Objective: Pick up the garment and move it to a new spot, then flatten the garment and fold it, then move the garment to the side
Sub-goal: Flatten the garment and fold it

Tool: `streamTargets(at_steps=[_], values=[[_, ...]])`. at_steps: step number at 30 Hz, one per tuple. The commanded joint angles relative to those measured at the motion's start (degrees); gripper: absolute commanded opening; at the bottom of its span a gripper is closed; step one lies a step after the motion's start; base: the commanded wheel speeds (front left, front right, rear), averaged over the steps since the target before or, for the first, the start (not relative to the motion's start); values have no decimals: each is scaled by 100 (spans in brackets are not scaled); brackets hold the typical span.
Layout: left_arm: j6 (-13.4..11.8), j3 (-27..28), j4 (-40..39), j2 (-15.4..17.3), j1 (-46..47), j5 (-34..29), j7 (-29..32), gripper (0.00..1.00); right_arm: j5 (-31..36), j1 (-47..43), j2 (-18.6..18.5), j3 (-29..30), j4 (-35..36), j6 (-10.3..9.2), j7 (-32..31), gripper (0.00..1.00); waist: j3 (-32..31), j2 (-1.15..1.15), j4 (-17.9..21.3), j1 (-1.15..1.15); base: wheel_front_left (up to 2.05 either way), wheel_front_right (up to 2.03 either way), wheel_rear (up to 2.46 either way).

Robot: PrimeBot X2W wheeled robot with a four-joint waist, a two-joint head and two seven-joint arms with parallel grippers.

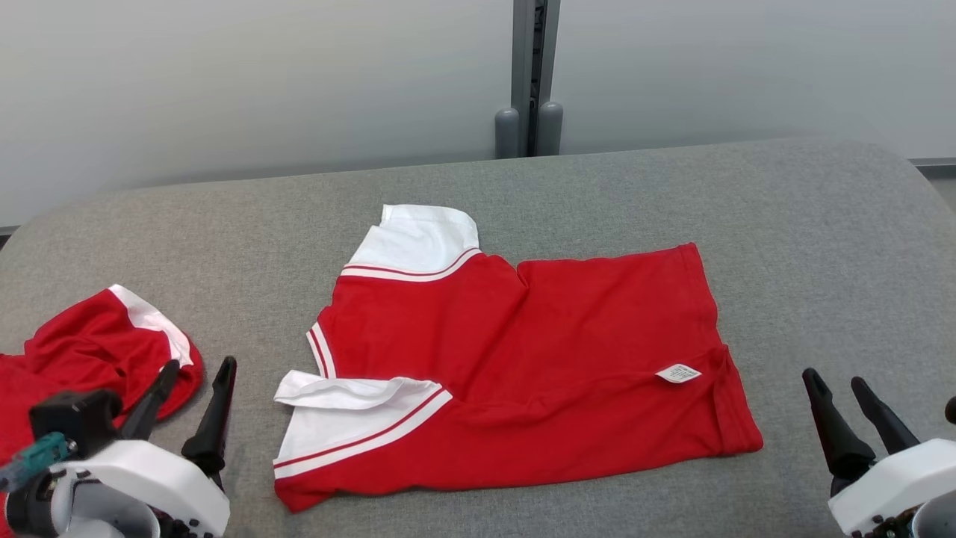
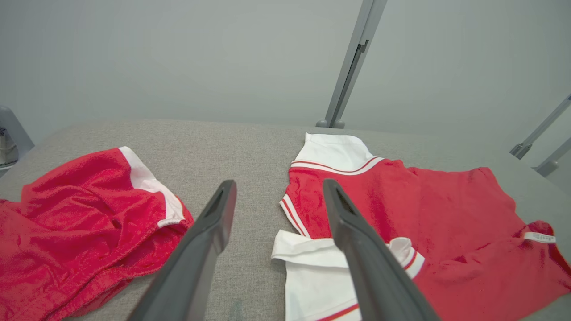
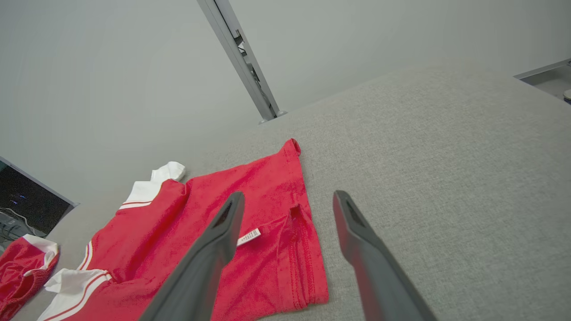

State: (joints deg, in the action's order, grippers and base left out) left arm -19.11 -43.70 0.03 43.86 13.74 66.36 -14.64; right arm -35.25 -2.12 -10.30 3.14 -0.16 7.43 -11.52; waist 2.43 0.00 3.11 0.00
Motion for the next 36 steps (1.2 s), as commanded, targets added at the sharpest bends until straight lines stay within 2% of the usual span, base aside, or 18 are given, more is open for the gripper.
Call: streamTargets(at_steps=[1,5,13,19,26,36], values=[[-96,43,9,-27,-170,-147,-30,100,68,-63,-105,-54,-132,12,132,100,4,0,-17,0,0,0,0],[-225,13,65,-210,-429,-440,-55,100,-43,-18,-132,-260,-539,12,346,100,7,0,-61,0,0,0,0],[-155,-163,256,-432,-477,-686,61,100,-21,177,-286,-586,-1089,12,363,100,-2,0,-130,0,0,0,0],[172,-632,652,-572,-264,-708,659,100,86,431,-286,-734,-1554,12,103,100,100,0,-142,0,0,0,0],[495,-906,1126,-783,-24,-481,1360,100,146,683,-201,-847,-1973,12,-229,100,189,0,-167,0,0,0,0],[645,-1083,1411,-896,329,-273,2180,100,223,1037,-52,-817,-2437,12,-690,100,294,0,-193,0,0,0,0]])
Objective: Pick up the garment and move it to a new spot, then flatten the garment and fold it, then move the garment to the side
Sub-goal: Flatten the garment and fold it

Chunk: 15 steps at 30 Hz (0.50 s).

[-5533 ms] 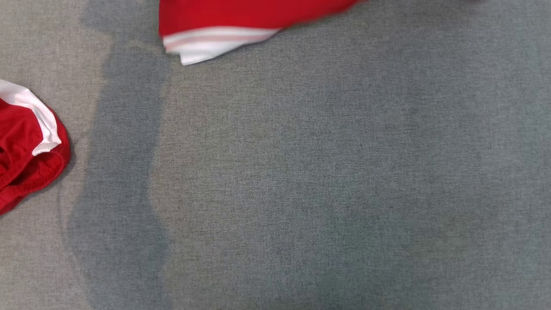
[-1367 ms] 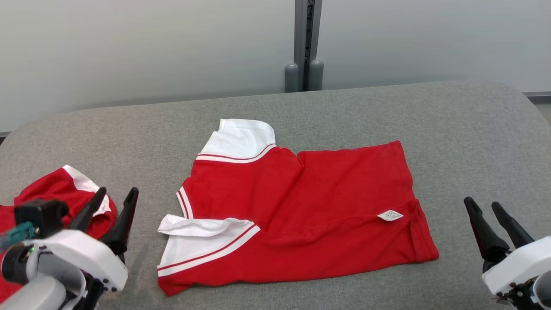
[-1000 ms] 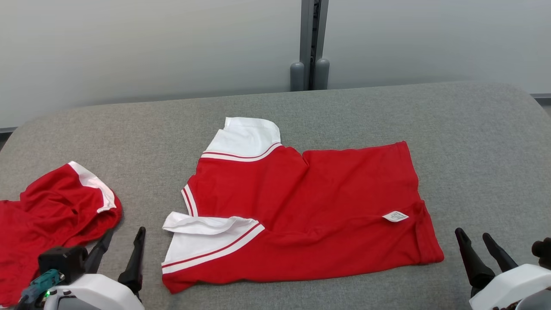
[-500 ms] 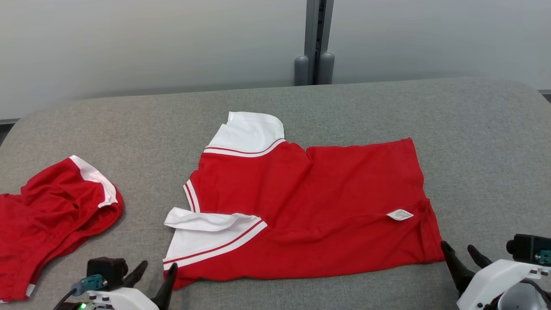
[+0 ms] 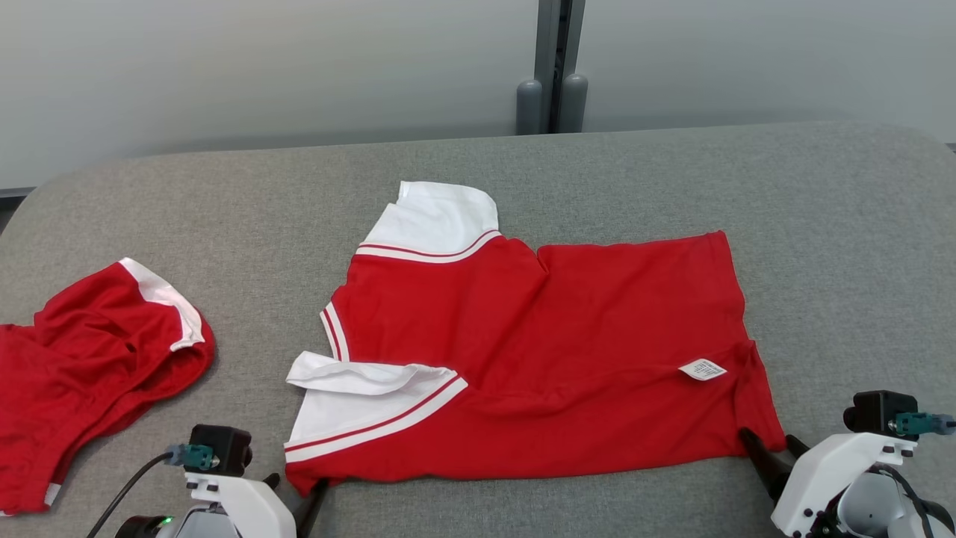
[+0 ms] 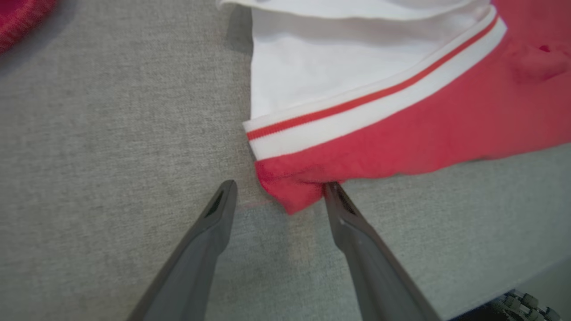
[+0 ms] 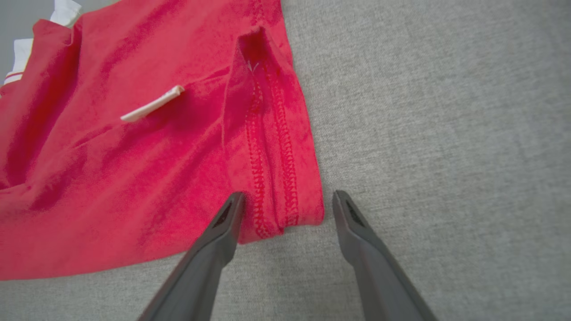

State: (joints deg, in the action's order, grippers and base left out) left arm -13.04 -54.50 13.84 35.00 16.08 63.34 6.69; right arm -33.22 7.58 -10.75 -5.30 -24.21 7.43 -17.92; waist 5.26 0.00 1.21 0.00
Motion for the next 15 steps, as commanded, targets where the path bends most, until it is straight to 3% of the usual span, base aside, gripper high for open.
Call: streamTargets(at_steps=[1,4,5,6,7,8,9,10,15], values=[[61,-33,40,-16,126,23,117,100,42,92,4,27,-68,12,-94,100,20,0,-8,0,0,0,0],[109,-42,65,-52,267,3,189,100,34,154,46,10,-150,12,-197,97,49,0,-11,0,0,0,0],[144,-53,77,-64,274,13,216,100,38,173,48,5,-169,12,-213,79,63,0,-8,0,0,0,0],[166,-74,92,-77,284,26,237,100,36,200,54,-1,-181,12,-223,54,73,0,-3,0,0,0,0],[196,-80,105,-83,303,31,259,100,19,222,66,-5,-189,12,-226,45,80,0,2,0,0,0,0],[214,-84,121,-89,323,27,252,65,8,235,75,-13,-195,12,-224,42,84,0,8,0,0,0,0],[244,-93,141,-96,343,10,248,29,2,244,77,-20,-206,12,-219,13,85,0,14,0,0,0,0],[267,-108,158,-103,352,-6,249,0,-7,255,76,-27,-220,12,-218,0,83,0,19,0,0,0,0],[336,-193,105,8,375,-109,317,0,-177,325,19,-82,-192,12,-265,0,14,0,57,0,0,0,0]])
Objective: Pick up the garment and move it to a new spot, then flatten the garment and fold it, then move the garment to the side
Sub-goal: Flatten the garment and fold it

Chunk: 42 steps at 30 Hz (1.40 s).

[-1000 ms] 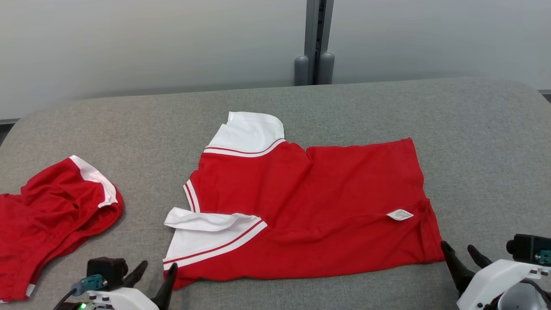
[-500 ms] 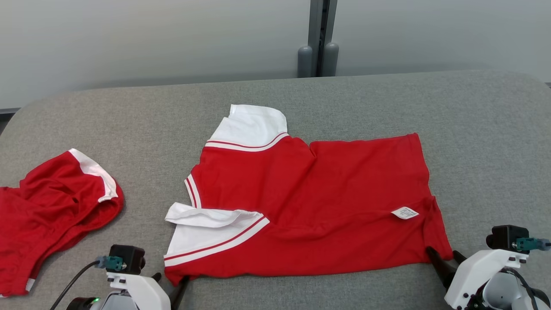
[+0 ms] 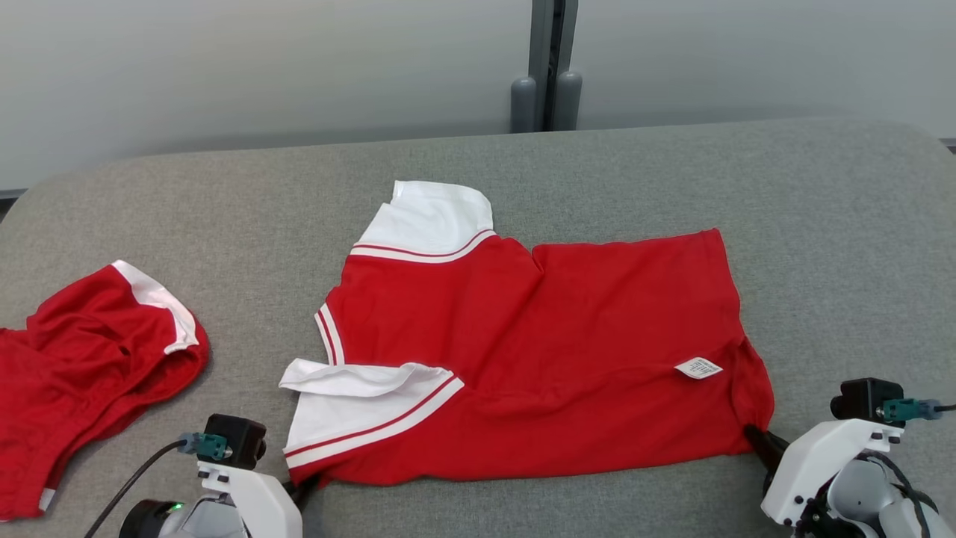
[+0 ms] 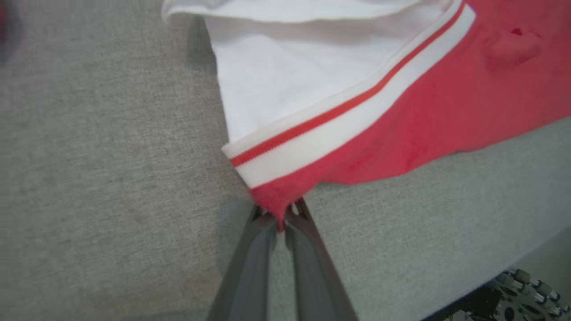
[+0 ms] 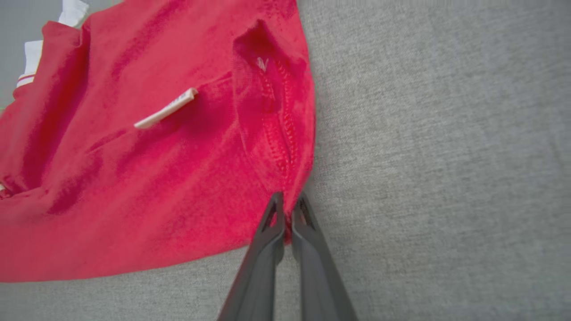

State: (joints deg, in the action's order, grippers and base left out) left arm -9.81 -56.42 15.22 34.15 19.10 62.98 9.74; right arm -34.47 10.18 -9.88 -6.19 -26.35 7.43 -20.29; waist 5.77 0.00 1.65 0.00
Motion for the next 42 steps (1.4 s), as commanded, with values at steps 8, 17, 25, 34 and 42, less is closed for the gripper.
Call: streamTargets(at_steps=[8,17,25,34,42], values=[[-149,-189,-672,683,-125,-291,249,0,-401,-202,-324,5,337,12,-465,0,-346,0,54,0,0,0,0],[-305,-509,-1521,1318,-336,-496,777,0,-496,-780,-450,273,1041,11,-1135,0,-482,0,90,0,0,0,0],[-494,-598,-1860,1444,-621,-351,887,0,-238,-1474,-189,812,1681,11,-1619,0,-475,0,98,0,0,0,0],[-536,-627,-1872,1480,-694,-249,985,100,134,-1774,189,1248,2119,11,-2057,100,-436,0,116,0,0,0,0],[-481,-415,-2036,1699,-395,-308,922,100,125,-1690,345,1550,2747,13,-2210,100,-505,0,103,0,0,0,0]])
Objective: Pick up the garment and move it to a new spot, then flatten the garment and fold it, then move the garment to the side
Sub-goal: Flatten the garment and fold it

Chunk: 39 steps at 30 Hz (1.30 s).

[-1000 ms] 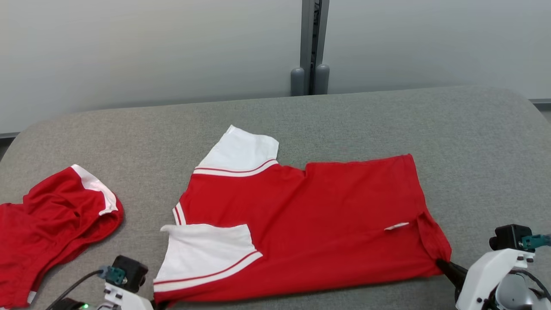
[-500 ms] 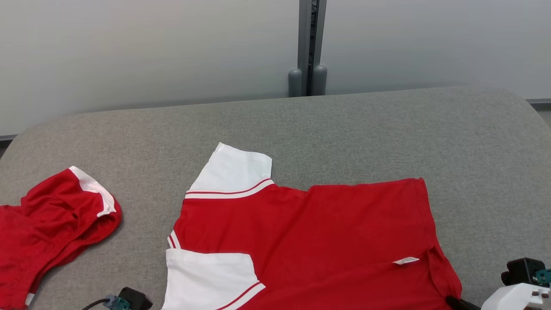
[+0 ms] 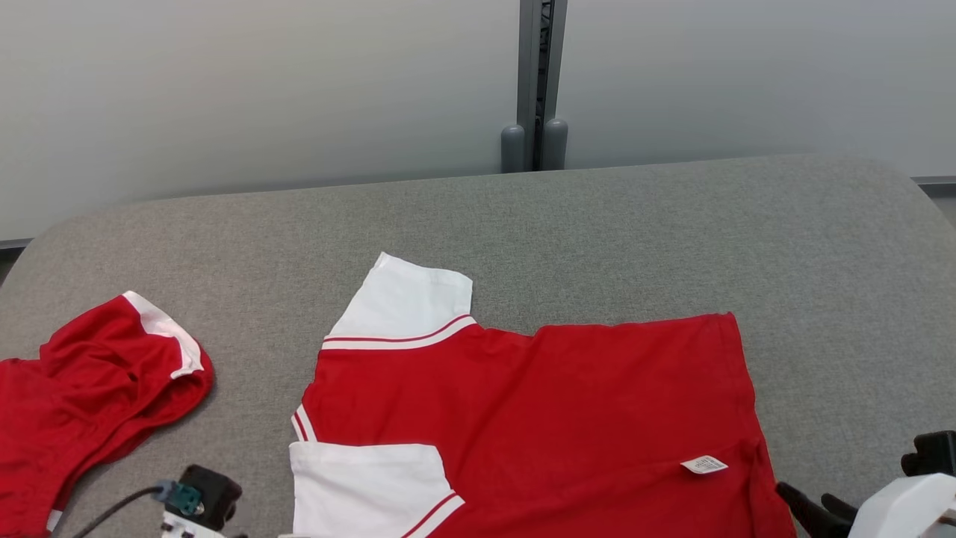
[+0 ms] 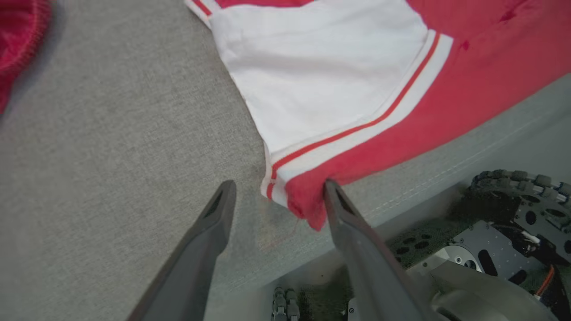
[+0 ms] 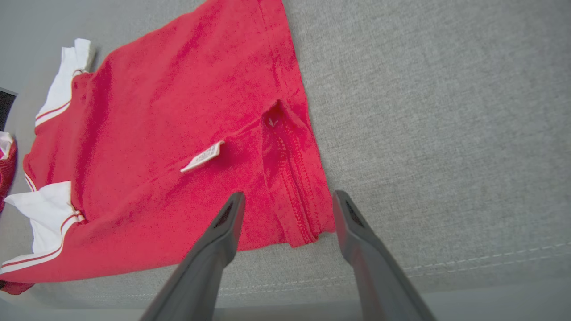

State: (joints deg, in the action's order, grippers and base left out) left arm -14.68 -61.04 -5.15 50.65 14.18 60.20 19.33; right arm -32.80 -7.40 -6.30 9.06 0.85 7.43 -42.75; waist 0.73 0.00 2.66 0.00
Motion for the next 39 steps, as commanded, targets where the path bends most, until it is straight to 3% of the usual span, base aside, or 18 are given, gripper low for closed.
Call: streamTargets(at_steps=[1,6,12,16,17,23,27,34,39], values=[[5,104,-22,73,184,-66,-50,100,-100,106,12,62,81,12,23,100,-2,0,8,0,0,0,0],[114,398,-92,134,680,-72,-27,100,-10,547,4,157,171,12,162,100,133,0,77,0,0,0,0],[562,714,155,30,1723,-166,241,100,152,1434,-18,289,-73,13,546,100,669,0,119,0,0,0,0],[1026,834,712,-259,2570,-251,427,100,241,2132,14,249,-466,12,713,100,1102,0,164,0,0,0,0],[1026,834,712,-259,2570,-251,427,100,241,2132,14,249,-466,12,713,100,1102,0,164,0,0,0,0],[1709,792,1682,-828,3743,-410,805,100,285,3064,-32,163,-1127,12,769,100,1659,0,201,0,0,0,0],[2008,693,2279,-1167,4391,-484,1043,100,250,3574,-76,63,-1491,12,722,100,1959,0,244,0,0,0,0],[2213,394,3037,-1576,5090,-375,1282,100,155,4098,-47,-239,-1894,12,443,100,2318,0,385,0,0,0,0],[2217,124,3327,-1614,5349,-118,1367,100,92,4252,-14,-582,-1891,12,436,100,2575,0,532,0,0,0,0]])
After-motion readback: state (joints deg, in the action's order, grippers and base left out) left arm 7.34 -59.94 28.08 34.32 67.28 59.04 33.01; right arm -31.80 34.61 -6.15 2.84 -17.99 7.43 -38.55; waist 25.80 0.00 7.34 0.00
